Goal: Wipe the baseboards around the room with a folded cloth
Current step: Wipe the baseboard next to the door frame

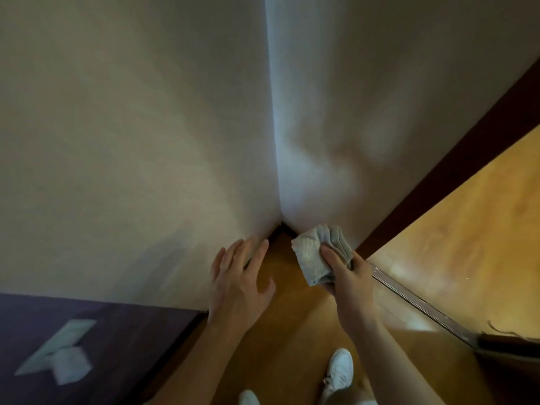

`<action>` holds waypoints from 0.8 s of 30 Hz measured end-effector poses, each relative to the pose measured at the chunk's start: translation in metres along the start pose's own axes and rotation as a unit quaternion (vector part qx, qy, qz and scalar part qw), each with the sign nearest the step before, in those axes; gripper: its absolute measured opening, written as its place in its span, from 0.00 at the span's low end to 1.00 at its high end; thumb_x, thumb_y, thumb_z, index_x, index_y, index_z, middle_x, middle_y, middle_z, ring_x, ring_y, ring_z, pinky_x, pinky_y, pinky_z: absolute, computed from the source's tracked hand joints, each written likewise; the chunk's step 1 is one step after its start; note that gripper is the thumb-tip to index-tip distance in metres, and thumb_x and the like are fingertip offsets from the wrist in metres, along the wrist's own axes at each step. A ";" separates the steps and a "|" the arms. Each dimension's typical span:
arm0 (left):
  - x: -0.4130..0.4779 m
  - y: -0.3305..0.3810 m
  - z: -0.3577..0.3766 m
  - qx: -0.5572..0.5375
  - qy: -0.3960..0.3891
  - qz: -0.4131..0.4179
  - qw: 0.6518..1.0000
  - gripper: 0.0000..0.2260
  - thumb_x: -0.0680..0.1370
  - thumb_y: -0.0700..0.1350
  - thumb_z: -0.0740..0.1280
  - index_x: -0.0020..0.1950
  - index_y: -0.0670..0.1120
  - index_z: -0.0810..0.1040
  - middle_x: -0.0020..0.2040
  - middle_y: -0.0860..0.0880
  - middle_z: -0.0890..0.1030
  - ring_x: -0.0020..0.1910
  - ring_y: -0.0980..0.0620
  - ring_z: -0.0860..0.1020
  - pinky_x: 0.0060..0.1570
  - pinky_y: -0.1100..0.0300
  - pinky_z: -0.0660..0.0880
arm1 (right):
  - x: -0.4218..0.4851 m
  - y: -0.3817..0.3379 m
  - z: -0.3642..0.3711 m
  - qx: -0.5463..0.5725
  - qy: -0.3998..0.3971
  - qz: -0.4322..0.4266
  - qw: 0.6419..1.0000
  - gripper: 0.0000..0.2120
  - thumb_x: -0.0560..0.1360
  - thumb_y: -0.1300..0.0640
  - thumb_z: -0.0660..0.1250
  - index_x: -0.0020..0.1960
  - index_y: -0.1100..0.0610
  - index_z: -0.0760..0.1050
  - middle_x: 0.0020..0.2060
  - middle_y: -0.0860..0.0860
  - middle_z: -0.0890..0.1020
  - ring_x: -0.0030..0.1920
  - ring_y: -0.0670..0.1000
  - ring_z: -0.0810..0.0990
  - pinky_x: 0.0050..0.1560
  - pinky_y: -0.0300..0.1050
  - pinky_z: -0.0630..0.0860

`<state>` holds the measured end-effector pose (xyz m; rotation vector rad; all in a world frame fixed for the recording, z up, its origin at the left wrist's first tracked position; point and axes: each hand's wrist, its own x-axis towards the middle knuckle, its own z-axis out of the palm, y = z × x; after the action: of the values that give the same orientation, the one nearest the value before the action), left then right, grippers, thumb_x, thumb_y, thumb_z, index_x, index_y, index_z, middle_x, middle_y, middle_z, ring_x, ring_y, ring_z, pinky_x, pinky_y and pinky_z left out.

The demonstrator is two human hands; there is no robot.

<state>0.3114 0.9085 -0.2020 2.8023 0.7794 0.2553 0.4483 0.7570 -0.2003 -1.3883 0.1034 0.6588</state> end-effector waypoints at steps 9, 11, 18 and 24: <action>-0.004 0.057 -0.098 0.014 -0.021 0.070 0.997 0.29 0.73 0.56 0.65 0.73 0.49 0.74 0.70 0.47 0.76 0.70 0.45 0.73 0.68 0.41 0.70 | -0.065 -0.088 -0.014 0.027 0.018 -0.011 0.999 0.12 0.73 0.53 0.74 0.55 0.54 0.80 0.46 0.54 0.85 0.46 0.54 0.86 0.39 0.47 0.81; 0.003 0.076 -0.104 0.013 -0.020 0.079 0.997 0.28 0.74 0.55 0.63 0.74 0.49 0.74 0.70 0.47 0.76 0.70 0.45 0.73 0.68 0.41 0.70 | -0.067 -0.099 -0.030 0.033 0.029 -0.016 0.999 0.10 0.73 0.53 0.74 0.53 0.53 0.81 0.46 0.55 0.85 0.46 0.54 0.86 0.39 0.46 0.81; 0.028 0.156 -0.109 0.007 -0.045 0.140 0.989 0.26 0.77 0.54 0.68 0.74 0.49 0.73 0.71 0.46 0.74 0.70 0.45 0.71 0.68 0.44 0.70 | -0.071 -0.143 -0.103 0.089 0.098 -0.021 0.991 0.07 0.73 0.55 0.74 0.50 0.53 0.82 0.44 0.53 0.86 0.45 0.54 0.86 0.38 0.47 0.82; 0.046 0.221 -0.091 -0.014 -0.070 0.201 0.977 0.26 0.77 0.55 0.67 0.75 0.52 0.71 0.71 0.48 0.73 0.71 0.47 0.70 0.67 0.43 0.70 | -0.078 -0.148 -0.174 0.128 0.184 -0.017 0.974 0.11 0.72 0.54 0.75 0.53 0.55 0.80 0.45 0.55 0.86 0.45 0.55 0.86 0.36 0.47 0.81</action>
<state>0.4375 0.7638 -0.0525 2.8887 0.1695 0.1280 0.5093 0.5616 -0.0726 -1.2443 0.4441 0.3398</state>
